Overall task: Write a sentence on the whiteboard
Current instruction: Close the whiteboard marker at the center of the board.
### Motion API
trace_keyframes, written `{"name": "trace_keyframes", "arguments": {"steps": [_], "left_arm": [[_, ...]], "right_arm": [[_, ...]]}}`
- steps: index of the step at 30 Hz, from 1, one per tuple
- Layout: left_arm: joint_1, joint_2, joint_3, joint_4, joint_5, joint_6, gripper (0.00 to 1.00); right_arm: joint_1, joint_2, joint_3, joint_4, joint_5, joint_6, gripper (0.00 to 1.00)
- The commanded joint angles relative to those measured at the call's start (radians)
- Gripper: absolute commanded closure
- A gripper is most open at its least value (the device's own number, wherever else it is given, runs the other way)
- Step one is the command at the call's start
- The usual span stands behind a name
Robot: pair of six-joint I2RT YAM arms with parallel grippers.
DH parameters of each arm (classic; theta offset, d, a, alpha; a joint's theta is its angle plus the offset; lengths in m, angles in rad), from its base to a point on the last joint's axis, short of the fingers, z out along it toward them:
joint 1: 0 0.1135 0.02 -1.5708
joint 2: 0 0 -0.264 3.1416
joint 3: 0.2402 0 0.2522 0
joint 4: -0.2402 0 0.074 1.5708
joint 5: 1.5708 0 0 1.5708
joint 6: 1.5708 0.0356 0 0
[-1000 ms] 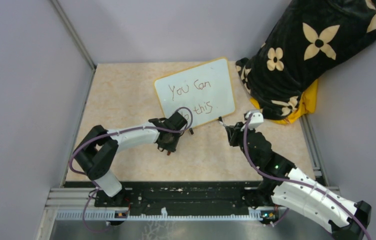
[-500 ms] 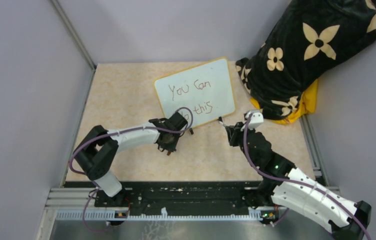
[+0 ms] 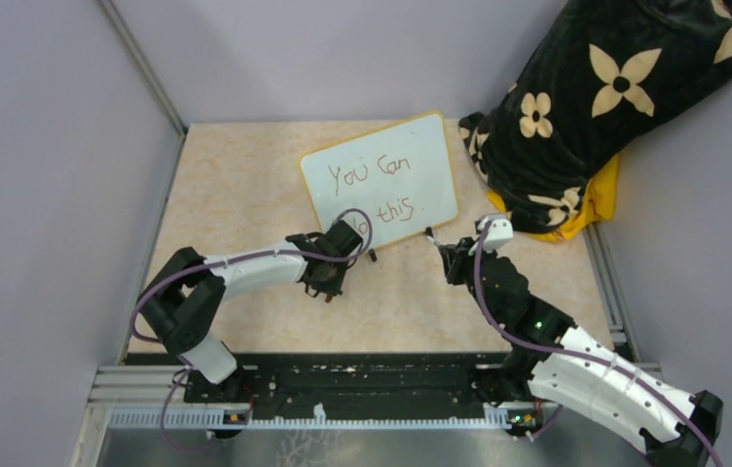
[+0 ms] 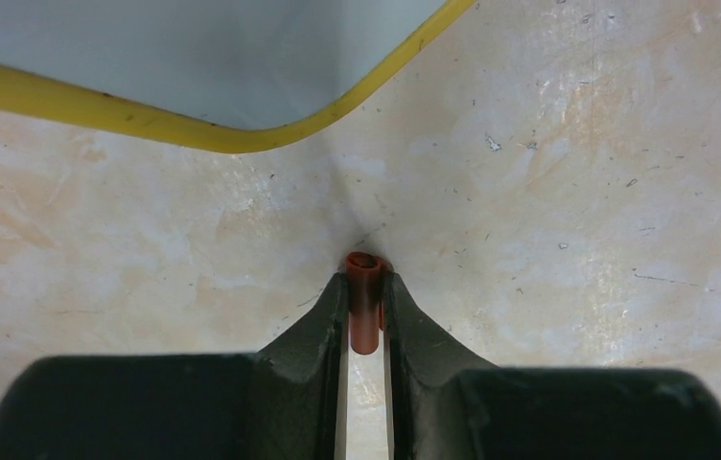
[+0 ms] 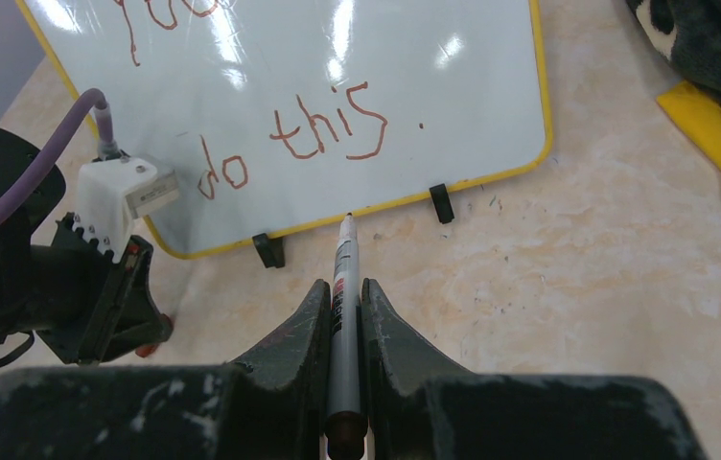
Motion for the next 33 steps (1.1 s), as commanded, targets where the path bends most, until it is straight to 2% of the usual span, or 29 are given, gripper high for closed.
{"name": "trace_keyframes", "arguments": {"steps": [1,12,18,25,30,33], "left_arm": [[-0.009,0.014,-0.058,-0.042,0.008,-0.041,1.00],[-0.010,-0.179,0.076,-0.164,-0.087,-0.063,1.00],[-0.008,-0.327,0.162,-0.166,-0.105,-0.047,1.00],[-0.007,-0.499,0.182,0.039,-0.108,0.017,1.00],[-0.007,-0.579,0.192,0.166,-0.100,0.020,1.00],[-0.007,-0.615,0.179,0.249,-0.118,0.016,1.00]], "right_arm": [[0.010,-0.009,0.038,0.018,0.017,0.002,1.00],[0.010,-0.014,0.077,0.013,0.010,-0.005,1.00],[0.010,0.017,0.136,0.048,-0.007,-0.028,1.00],[0.010,0.134,0.258,0.143,-0.074,-0.058,1.00],[0.010,0.203,0.334,0.297,-0.106,-0.066,1.00],[0.048,0.248,0.394,0.355,-0.074,-0.082,1.00]]}}
